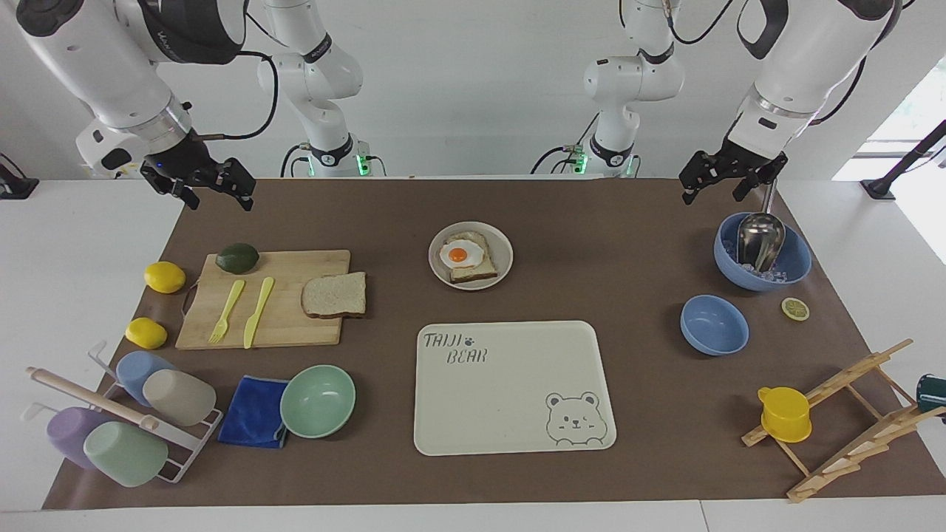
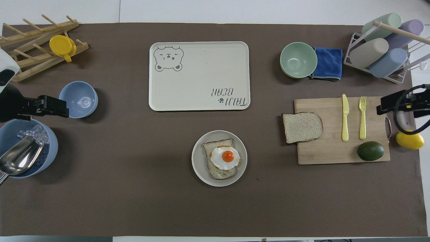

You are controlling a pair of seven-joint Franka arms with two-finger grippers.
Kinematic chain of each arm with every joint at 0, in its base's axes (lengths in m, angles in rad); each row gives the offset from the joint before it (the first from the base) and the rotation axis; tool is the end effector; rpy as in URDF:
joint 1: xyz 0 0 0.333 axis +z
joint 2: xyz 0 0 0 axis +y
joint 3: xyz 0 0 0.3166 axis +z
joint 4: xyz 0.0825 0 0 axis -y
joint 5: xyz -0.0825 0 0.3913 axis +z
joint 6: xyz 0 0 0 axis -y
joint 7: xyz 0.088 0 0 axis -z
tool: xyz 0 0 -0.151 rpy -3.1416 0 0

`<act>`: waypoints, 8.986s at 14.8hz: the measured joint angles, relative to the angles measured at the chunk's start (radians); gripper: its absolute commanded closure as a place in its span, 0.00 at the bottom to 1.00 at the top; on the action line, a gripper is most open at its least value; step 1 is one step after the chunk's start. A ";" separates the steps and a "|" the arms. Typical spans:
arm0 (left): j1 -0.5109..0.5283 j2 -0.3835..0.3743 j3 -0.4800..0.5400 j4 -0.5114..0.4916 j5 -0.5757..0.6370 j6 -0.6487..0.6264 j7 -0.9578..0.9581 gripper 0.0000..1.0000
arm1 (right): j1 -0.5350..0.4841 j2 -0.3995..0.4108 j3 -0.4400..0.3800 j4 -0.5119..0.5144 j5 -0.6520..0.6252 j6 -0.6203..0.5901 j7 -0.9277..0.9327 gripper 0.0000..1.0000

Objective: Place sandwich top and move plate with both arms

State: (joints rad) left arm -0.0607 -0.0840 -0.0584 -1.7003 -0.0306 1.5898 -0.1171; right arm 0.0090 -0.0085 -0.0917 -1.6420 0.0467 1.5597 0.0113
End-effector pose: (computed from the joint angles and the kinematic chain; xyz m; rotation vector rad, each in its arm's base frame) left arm 0.5298 -0.0690 0.5667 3.1189 -0.0012 -0.0460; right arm 0.5508 -0.0387 0.5512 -3.0860 0.1470 0.1114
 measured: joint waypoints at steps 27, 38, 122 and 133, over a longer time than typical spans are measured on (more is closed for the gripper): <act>0.000 0.000 0.000 0.000 0.000 0.000 0.000 0.00 | 0.237 0.267 0.150 -0.418 -0.281 0.611 0.498 0.00; 0.000 0.000 0.000 0.000 0.000 0.000 0.000 0.00 | 0.237 0.267 0.150 -0.433 -0.282 0.612 0.498 0.00; 0.028 -0.019 -0.018 -0.121 -0.006 0.135 -0.006 0.00 | 0.261 0.190 0.415 -0.083 -0.236 0.297 0.739 0.00; -0.305 0.082 -0.030 -0.433 -0.093 0.585 -0.250 0.01 | -0.233 0.037 0.325 -0.042 -0.077 0.016 0.195 0.00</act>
State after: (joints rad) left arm -0.3655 -0.0023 -0.0888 -2.1333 -0.1233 2.1750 -0.3669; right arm -0.2237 0.0284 0.2330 -1.6844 -0.0308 1.5761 0.2068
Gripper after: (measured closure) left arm 0.000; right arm 0.000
